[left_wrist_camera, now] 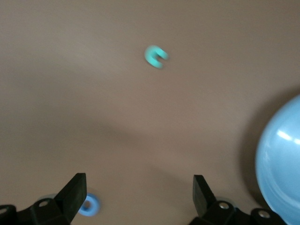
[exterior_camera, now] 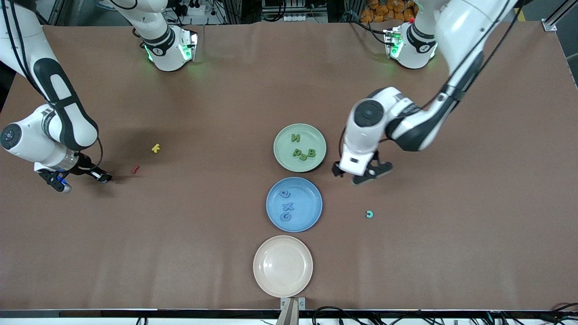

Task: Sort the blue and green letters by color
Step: 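Place the blue E on the blue plate while the left gripper withdraws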

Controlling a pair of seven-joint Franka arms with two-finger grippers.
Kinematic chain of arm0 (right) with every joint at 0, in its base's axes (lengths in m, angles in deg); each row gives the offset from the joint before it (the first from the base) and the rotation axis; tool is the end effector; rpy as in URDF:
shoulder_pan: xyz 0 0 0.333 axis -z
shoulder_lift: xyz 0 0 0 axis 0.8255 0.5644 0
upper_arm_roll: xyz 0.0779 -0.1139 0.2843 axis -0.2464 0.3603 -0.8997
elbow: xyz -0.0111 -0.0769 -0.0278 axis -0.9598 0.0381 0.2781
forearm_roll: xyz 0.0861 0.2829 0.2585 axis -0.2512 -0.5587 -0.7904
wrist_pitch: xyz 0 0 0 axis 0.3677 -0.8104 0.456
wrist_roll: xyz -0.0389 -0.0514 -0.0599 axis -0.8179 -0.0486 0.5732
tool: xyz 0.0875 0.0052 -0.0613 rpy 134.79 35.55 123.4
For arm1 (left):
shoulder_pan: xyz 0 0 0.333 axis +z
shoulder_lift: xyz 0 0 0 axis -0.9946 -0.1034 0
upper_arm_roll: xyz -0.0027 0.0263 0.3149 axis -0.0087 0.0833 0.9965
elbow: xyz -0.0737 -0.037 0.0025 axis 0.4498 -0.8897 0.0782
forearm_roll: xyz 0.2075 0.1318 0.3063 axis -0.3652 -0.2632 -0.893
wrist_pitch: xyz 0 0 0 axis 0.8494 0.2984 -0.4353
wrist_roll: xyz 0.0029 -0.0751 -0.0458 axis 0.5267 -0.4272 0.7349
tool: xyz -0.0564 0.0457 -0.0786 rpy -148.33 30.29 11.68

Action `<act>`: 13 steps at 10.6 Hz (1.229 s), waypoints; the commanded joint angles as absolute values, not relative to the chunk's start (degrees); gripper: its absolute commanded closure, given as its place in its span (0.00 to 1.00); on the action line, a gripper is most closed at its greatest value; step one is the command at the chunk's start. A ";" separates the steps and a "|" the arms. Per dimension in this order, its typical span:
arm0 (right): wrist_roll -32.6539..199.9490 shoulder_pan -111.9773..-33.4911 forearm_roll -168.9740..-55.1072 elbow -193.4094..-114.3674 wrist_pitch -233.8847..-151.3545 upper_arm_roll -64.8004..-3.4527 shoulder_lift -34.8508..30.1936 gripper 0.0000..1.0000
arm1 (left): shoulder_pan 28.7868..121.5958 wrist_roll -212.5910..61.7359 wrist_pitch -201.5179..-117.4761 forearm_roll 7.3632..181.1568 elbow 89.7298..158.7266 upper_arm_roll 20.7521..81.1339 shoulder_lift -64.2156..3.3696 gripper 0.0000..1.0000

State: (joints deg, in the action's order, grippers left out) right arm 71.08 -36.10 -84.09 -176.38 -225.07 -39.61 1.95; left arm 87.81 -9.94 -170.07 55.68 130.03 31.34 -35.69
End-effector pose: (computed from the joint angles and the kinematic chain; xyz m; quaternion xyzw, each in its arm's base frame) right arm 0.5402 -0.1942 0.1778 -0.9536 0.2979 0.0068 0.0420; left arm 0.5542 -0.3189 0.2850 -0.9787 -0.2010 -0.0319 0.0266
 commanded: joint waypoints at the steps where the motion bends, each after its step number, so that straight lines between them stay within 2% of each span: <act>1: 71.67 -37.61 -84.16 -175.36 -224.22 -39.22 2.34 1.00 | 96.70 -19.80 -158.47 62.67 124.46 29.19 -34.42 0.00; 3: 68.18 -39.37 -84.77 -172.05 -215.21 -40.62 -0.47 1.00 | 99.26 -20.44 -157.74 65.30 126.10 29.10 -31.02 0.00; 5: 52.52 -43.31 -84.69 -164.94 -206.50 -44.21 -1.36 1.00 | 100.41 -20.62 -157.47 65.40 129.18 29.19 -27.84 0.00; 7: 36.16 -48.49 -84.69 -158.69 -205.14 -48.08 -0.14 1.00 | 100.59 -21.41 -158.25 65.58 132.87 29.28 -24.51 0.00; 9: 23.92 -56.21 -84.60 -153.16 -205.14 -50.29 1.79 1.00 | 99.55 -29.79 -160.62 73.70 138.66 31.20 -17.06 0.00; 11: 15.20 -65.78 -83.64 -145.52 -205.41 -50.21 7.31 1.00 | 91.85 -36.85 -160.63 79.10 142.19 40.13 -12.20 0.00; 13: 3.45 -73.09 -77.35 -137.18 -205.84 -50.12 14.69 1.00 | 86.03 -43.60 -160.20 82.60 142.64 48.13 -9.82 0.00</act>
